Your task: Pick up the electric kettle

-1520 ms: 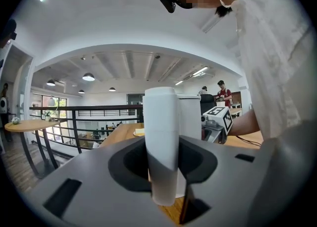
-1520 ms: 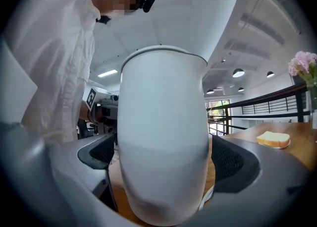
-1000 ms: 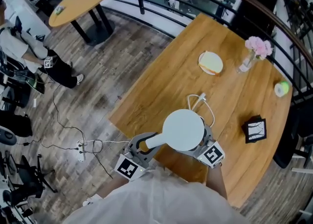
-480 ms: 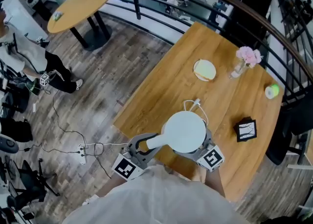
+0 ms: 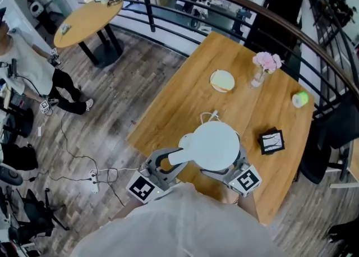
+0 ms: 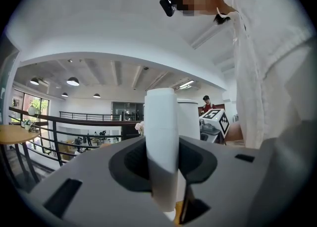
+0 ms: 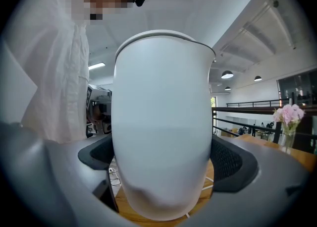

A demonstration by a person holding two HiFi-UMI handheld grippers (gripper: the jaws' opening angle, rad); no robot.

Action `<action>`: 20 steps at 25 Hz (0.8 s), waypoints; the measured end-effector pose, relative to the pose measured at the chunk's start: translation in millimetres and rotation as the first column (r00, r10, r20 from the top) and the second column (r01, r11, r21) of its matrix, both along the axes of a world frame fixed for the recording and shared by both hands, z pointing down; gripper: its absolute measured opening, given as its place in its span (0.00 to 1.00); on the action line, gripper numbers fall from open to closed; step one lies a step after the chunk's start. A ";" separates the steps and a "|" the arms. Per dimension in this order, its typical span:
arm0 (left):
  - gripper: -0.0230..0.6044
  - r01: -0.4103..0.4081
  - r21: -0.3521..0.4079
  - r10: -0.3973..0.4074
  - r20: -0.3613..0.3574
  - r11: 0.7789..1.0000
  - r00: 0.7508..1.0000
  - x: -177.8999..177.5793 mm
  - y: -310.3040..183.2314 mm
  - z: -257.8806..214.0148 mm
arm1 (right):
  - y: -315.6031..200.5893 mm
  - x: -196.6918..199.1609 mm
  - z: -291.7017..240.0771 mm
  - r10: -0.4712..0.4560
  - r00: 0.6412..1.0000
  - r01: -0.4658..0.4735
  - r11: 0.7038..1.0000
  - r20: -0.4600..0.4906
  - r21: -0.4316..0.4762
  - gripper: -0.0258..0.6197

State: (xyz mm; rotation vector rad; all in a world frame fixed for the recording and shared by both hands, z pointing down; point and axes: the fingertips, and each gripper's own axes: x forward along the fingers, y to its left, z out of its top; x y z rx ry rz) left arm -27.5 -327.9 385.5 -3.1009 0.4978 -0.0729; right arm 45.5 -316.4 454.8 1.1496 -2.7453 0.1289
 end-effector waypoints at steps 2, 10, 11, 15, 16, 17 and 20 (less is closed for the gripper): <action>0.23 0.001 -0.001 -0.001 0.001 1.000 1.000 7.0 10.2 -3.3 | 9.5 6.2 -6.0 -0.004 1.000 0.004 1.000 0.002 0.012 0.93; 0.23 0.006 0.016 -0.006 -0.006 1.000 1.000 25.2 34.7 -19.6 | 32.1 24.8 -26.1 -0.005 1.000 0.004 0.998 0.009 0.069 0.93; 0.23 0.005 0.015 -0.005 -0.008 1.000 1.000 26.4 36.3 -21.2 | 33.6 25.8 -29.6 -0.003 1.000 0.002 0.997 0.014 0.075 0.93; 0.23 -0.002 0.024 0.002 0.000 1.000 1.000 31.2 41.7 -26.8 | 37.4 30.3 -37.4 0.013 0.999 -0.016 0.995 0.038 0.094 0.93; 0.23 -0.004 0.027 0.004 0.001 1.000 1.000 32.5 41.9 -27.4 | 37.3 31.5 -38.4 0.014 0.999 -0.018 0.995 0.042 0.097 0.93; 0.23 -0.005 0.027 0.005 0.000 1.000 1.000 33.5 41.7 -27.7 | 37.3 32.4 -38.6 0.014 0.999 -0.018 0.995 0.041 0.098 0.93; 0.23 -0.009 0.026 0.009 -0.002 1.000 1.000 34.9 40.5 -27.6 | 37.8 33.7 -35.4 0.011 1.000 -0.012 0.997 0.022 0.079 0.93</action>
